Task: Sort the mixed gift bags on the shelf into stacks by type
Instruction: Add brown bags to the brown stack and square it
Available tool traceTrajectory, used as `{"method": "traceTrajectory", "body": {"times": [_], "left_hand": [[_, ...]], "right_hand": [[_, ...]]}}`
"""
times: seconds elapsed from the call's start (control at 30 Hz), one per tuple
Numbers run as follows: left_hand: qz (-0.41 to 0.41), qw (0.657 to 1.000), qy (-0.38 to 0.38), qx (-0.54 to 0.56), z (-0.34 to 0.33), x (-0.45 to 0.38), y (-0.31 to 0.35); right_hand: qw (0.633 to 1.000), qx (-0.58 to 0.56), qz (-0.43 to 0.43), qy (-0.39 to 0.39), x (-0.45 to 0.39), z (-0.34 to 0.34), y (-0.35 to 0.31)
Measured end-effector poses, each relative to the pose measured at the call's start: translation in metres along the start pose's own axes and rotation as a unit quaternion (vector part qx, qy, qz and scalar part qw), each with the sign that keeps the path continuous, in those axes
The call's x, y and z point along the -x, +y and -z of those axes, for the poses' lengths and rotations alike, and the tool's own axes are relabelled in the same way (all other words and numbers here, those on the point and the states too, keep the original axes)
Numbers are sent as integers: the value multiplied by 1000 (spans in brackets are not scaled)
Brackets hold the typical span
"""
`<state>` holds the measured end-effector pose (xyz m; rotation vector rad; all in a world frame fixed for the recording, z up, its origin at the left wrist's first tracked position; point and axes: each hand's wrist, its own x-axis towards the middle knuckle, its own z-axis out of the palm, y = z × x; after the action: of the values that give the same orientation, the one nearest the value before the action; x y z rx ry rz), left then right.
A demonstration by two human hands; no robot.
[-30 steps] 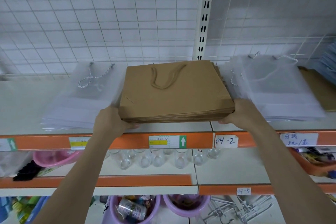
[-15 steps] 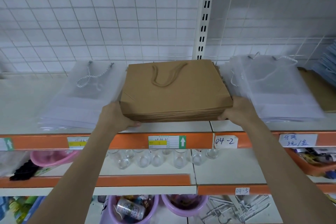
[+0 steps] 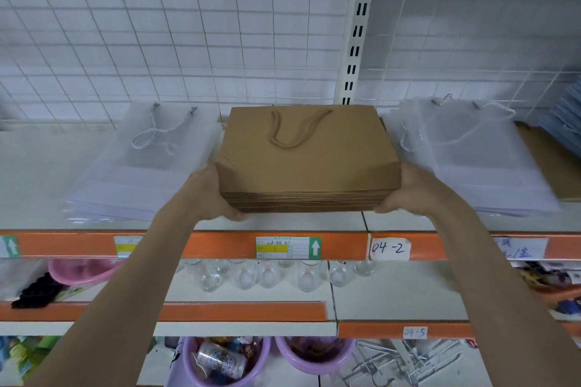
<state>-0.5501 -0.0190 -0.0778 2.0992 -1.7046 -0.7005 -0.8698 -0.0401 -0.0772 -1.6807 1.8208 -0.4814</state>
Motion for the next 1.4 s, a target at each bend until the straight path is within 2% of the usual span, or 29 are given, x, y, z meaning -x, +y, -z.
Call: {"method": "traceTrajectory", "body": {"times": [0.1,0.33,0.5,0.87,1.0,1.23,1.4], "left_hand": [[8,1000,21,19,-2,5,-2],[9,994,94,-49,-7,13,-4],[28,995,84,-41,-4,10,-4],[26,997,24,62,-5,-1,-14],[23,997,46,56,-5,-4,-17],[0,997,74,36,-3,0,-16],[-8,1000,3,3,7,-5,-6]], "right_hand": [[998,61,-18,26,0,-10,0],[995,88,-32,34,-1,-10,-7],[995,96,-33,12,-4,-9,-10],[991,124,-39,-1,-10,-11,-10],[992,128,-4,4,-8,-7,-5],[983,157,71,59,-17,-6,10],[988,145,33,38,-18,-7,14]]}}
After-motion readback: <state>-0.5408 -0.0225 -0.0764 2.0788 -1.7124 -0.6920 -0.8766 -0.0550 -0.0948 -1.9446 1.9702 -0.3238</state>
